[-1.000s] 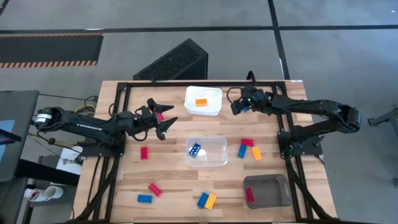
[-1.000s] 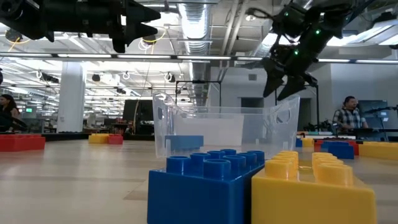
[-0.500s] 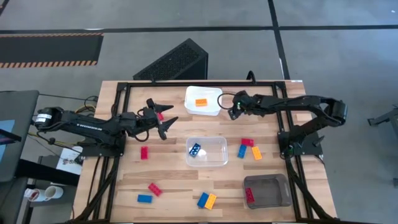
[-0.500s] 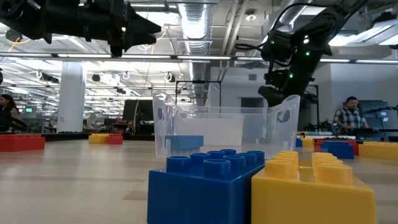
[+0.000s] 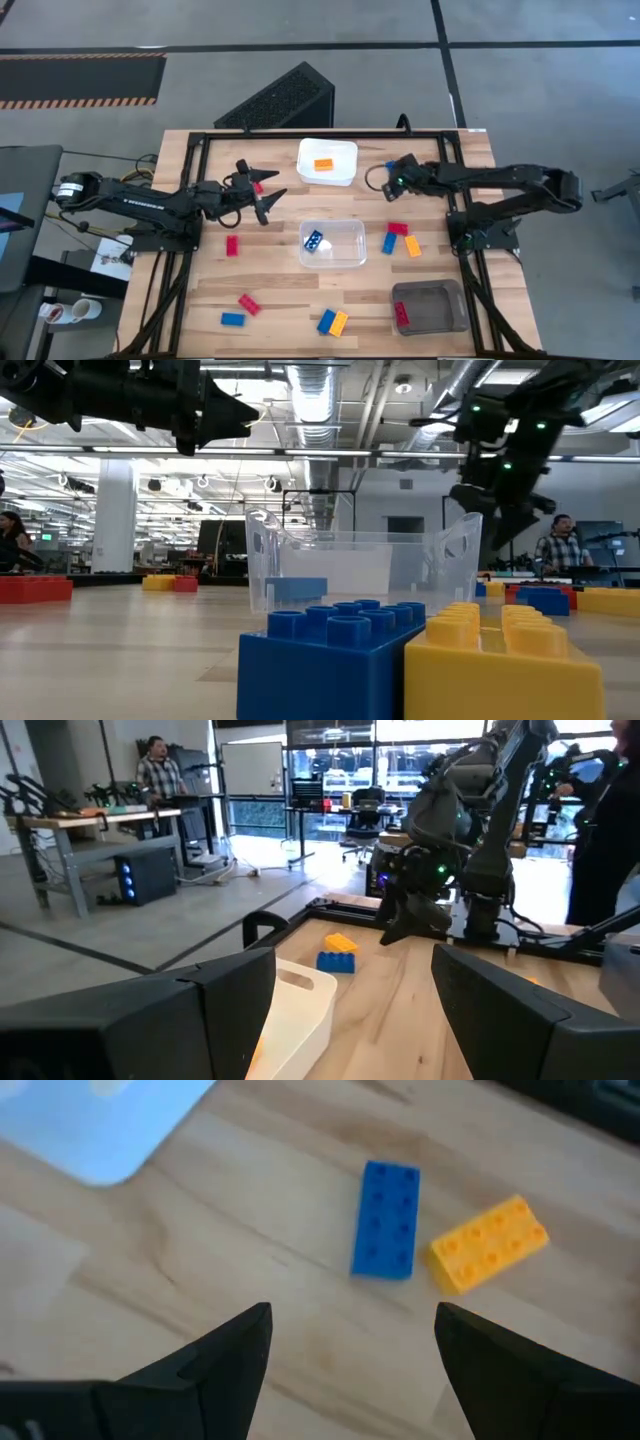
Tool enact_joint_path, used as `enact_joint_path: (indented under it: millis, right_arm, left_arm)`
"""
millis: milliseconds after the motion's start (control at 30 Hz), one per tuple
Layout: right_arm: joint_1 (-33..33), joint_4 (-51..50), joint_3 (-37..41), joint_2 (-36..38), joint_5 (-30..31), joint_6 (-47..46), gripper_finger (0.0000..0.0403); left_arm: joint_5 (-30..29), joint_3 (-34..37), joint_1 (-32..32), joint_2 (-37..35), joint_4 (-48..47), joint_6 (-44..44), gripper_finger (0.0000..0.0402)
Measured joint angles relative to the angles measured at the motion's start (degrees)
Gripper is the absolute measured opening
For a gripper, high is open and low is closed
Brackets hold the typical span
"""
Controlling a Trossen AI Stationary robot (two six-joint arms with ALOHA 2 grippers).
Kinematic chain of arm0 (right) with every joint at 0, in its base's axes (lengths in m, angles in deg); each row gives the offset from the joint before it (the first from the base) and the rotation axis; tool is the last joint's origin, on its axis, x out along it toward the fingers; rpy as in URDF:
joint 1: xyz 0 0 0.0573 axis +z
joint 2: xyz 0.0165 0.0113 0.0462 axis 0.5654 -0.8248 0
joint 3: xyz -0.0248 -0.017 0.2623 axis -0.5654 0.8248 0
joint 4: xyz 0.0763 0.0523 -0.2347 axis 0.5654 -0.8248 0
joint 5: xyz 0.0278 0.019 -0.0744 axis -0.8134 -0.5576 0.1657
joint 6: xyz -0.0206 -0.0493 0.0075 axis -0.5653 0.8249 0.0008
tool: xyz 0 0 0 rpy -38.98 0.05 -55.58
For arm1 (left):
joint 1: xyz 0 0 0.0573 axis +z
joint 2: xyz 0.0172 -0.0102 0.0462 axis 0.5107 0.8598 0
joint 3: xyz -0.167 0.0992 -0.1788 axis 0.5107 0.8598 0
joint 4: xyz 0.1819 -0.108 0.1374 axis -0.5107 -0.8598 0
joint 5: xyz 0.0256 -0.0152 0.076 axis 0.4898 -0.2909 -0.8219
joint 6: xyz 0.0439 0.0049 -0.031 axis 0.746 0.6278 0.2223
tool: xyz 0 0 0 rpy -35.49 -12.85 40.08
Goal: Sort & place blocks by color
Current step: Put the yellow game piece into the white bin
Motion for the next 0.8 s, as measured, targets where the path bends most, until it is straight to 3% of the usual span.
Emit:
enact_joint_path:
  millis: [233,433,667,800]
  right_arm:
    - [9.4,-2.5,4.8,6.5,-10.1,-5.3,0.0302]
    - [21.3,-6.3,4.7,7.9,-11.7,-16.1,0.0302]
    - [32.0,-17.3,4.7,7.7,-13.1,-35.1,0.0302]
    - [37.2,-16.5,4.7,7.7,-13.3,-41.5,0.0302]
  left_arm:
    - [0.4,0.0,0.0,0.0,0.1,-0.4,0.0258]
    - [0.3,0.0,0.0,0.0,0.9,-0.6,0.0258]
    - [0.3,0.0,0.0,0.0,1.2,-1.8,0.0258]
    - [0.3,0.0,0.0,0.0,1.2,-2.3,0.0258]
